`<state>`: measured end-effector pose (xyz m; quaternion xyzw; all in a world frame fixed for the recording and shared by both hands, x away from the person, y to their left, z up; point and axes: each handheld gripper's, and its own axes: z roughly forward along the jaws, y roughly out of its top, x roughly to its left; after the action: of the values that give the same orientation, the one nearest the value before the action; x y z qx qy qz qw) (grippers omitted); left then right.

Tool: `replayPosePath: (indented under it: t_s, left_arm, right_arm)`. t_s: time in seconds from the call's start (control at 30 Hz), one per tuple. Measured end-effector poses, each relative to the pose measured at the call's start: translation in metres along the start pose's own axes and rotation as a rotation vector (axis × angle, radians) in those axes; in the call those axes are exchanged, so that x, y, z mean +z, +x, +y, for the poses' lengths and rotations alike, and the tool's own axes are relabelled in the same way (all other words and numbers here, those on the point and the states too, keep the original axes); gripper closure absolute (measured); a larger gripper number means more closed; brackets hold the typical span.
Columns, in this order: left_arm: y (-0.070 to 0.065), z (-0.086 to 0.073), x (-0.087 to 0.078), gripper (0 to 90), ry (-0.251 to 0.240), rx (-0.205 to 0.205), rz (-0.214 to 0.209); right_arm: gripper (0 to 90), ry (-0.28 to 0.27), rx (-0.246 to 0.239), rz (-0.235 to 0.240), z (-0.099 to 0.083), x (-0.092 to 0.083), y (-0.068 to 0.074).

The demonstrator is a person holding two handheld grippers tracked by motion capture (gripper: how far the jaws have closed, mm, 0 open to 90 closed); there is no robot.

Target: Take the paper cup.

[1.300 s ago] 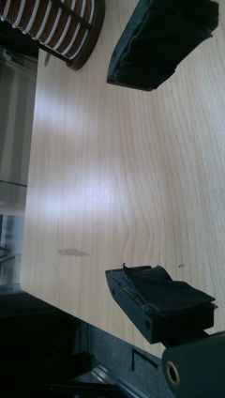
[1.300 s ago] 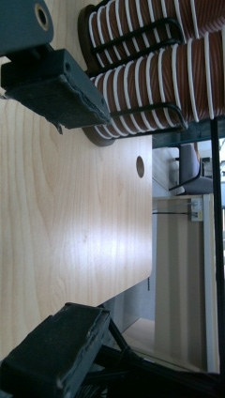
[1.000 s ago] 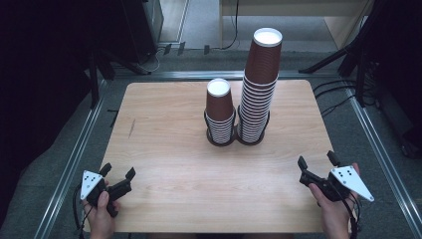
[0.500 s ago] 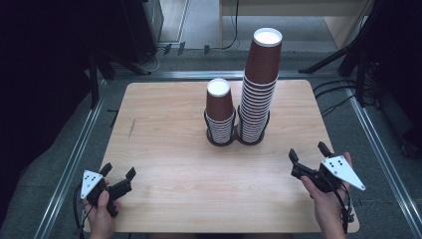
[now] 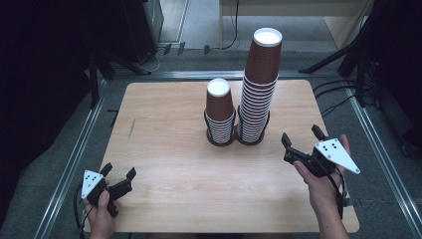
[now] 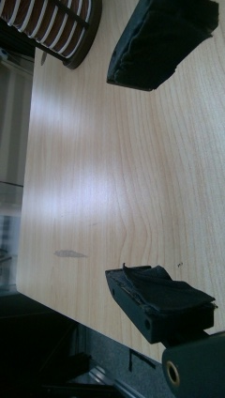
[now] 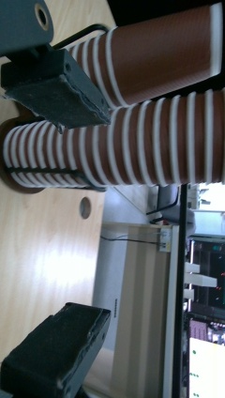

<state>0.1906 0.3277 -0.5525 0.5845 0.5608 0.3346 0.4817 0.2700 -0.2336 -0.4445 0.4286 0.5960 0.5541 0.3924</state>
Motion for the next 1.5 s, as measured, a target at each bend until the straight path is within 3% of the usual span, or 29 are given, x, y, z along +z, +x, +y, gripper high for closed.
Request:
replayPosePath:
  t_s: [0.33,0.77,1.5]
  left_arm:
    - [0.000,0.000,0.000,7.0,0.002,0.008,-0.003]
    - [0.000,0.000,0.000,7.0,0.004,0.011,-0.008]
    - [0.000,0.000,0.001,7.0,0.008,0.007,-0.023]
  right_arm:
    - [7.1,-0.049,-0.002,0.034,0.029,0.021,0.016]
    - [7.0,-0.060,-0.002,0.067,0.050,0.041,0.032]
    - [6.2,-0.096,0.025,0.074,0.086,0.067,0.048]
